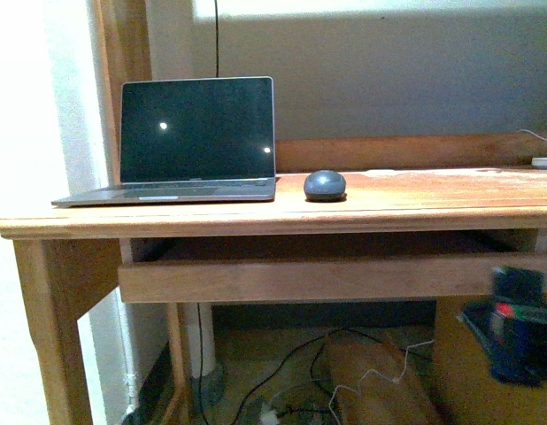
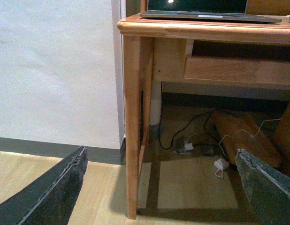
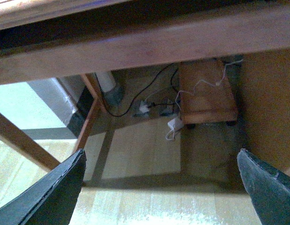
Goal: Place mouse
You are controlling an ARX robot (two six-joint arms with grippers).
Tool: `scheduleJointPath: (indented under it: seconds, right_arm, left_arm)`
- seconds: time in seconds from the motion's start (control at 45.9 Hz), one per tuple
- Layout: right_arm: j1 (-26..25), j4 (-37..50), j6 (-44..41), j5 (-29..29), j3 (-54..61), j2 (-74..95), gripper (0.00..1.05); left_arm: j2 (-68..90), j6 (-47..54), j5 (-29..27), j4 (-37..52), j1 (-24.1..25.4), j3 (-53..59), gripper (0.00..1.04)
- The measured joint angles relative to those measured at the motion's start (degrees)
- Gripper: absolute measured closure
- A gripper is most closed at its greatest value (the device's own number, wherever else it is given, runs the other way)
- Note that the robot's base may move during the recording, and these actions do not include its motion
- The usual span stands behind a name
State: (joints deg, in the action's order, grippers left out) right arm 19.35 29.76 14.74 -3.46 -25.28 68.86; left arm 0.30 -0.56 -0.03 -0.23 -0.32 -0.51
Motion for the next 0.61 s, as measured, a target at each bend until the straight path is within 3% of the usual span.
scheduleJointPath:
  seconds: [0.196,0.305,0.37,0.435,0.61]
  right_arm:
    - [-2.7,-14.1,4.9,4.1,12.2,-26.5,0.07]
    - [-2.4,-26.9,7.0,4.8,15.7,-43.7,0.07]
    - [1.8,-26.0,0.4,-8.6,19.2,-53.4,0.18]
    - [1.5,-26.6,-6.0,-14.9,21.4,-59.6,0.29]
    - [-4.5,-28.2,-12.5,-10.4,22.4,-64.2,0.59]
  left_arm:
    - [0.0,0.0,0.0,0.0,0.0,0.0,0.08]
    - [0.0,0.0,0.0,0.0,0.0,0.0,0.08]
    - [0.0,0.0,0.0,0.0,0.0,0.0,0.08]
    - [0.0,0.0,-0.1,0.0,0.0,0.0,0.08]
    - [0.0,0.0,0.0,0.0,0.0,0.0,0.08]
